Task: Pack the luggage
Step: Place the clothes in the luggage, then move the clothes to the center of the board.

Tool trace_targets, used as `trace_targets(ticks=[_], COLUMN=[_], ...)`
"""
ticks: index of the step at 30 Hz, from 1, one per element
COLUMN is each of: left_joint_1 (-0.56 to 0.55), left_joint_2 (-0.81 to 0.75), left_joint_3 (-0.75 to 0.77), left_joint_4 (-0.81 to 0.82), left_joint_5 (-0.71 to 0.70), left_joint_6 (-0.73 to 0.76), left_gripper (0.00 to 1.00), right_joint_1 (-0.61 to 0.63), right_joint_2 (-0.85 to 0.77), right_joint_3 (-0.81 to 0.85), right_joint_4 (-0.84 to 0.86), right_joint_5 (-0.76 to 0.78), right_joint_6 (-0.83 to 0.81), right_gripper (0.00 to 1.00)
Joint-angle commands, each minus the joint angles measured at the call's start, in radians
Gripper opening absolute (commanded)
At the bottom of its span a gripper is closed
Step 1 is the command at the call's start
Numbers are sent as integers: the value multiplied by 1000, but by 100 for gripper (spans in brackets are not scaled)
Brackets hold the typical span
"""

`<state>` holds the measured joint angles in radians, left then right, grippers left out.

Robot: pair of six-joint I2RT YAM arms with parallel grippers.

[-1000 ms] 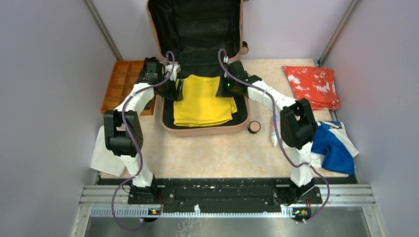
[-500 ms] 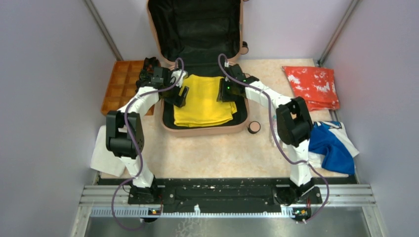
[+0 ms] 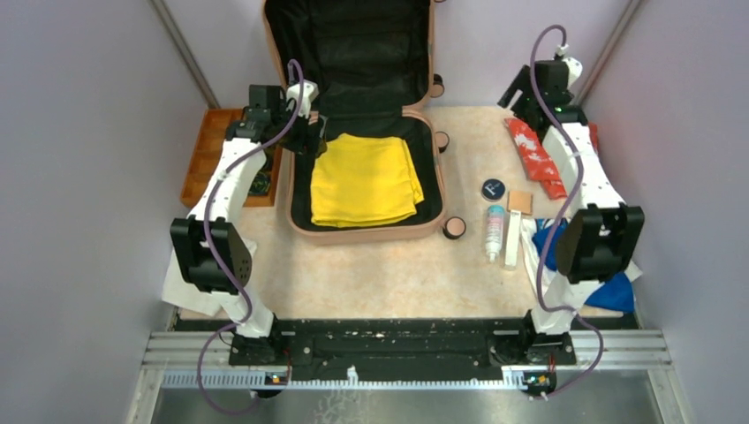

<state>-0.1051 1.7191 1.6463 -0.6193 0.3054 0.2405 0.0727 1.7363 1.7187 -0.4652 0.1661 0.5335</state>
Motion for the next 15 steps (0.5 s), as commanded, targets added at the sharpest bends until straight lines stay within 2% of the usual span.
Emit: trace_targets(ticks=[1, 6, 11, 15], left_joint_1=[-3, -4, -7, -7], left_joint_2=[27, 27, 11, -5], left_joint_3=[29, -10, -49, -72], left_joint_4=[-45, -39, -20, -11], left_joint_5=[47, 85, 93, 92], left_joint_6=[-7, -18, -28, -19], left_gripper=[98, 98, 98, 98], right_joint_1=[37, 11, -24, -59], right_joint_2=[187, 374, 436, 491], right_joint_3=[88, 258, 264, 282], right_joint_4=[-126, -193, -165, -182], right_joint_5=[380, 472, 399, 405], right_joint_6=[-116, -146, -127, -117], right_gripper=[87, 89, 89, 89])
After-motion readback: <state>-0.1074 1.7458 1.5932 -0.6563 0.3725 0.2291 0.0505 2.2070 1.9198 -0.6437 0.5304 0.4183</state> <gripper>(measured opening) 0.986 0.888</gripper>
